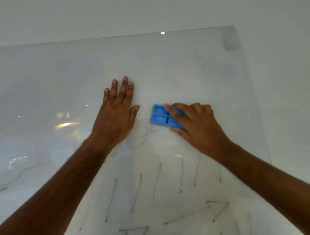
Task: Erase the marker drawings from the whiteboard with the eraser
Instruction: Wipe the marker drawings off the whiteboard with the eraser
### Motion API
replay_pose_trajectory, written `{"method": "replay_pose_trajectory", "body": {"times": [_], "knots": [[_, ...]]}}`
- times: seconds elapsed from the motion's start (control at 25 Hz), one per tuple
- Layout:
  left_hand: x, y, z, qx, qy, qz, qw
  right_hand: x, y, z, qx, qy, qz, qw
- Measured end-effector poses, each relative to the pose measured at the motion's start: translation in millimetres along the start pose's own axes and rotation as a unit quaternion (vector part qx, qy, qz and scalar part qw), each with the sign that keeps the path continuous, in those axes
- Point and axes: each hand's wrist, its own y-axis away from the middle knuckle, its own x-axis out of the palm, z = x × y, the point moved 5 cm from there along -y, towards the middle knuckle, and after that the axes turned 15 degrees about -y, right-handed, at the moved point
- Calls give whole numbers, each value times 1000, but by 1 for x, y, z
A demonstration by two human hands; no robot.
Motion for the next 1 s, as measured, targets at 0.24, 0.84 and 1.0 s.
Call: {"method": "replay_pose_trajectory", "body": {"times": [0.24, 0.84, 1.0], "knots": [[-3, 12, 46, -37, 5, 13, 999, -4, 70, 11, -67, 10, 65, 996], [-1, 39, 91, -52, -20, 3, 998, 11, 13, 28, -28, -27, 34, 999], [-3, 40, 92, -36, -29, -1, 999, -1, 48, 11, -78, -11, 66, 995]]}}
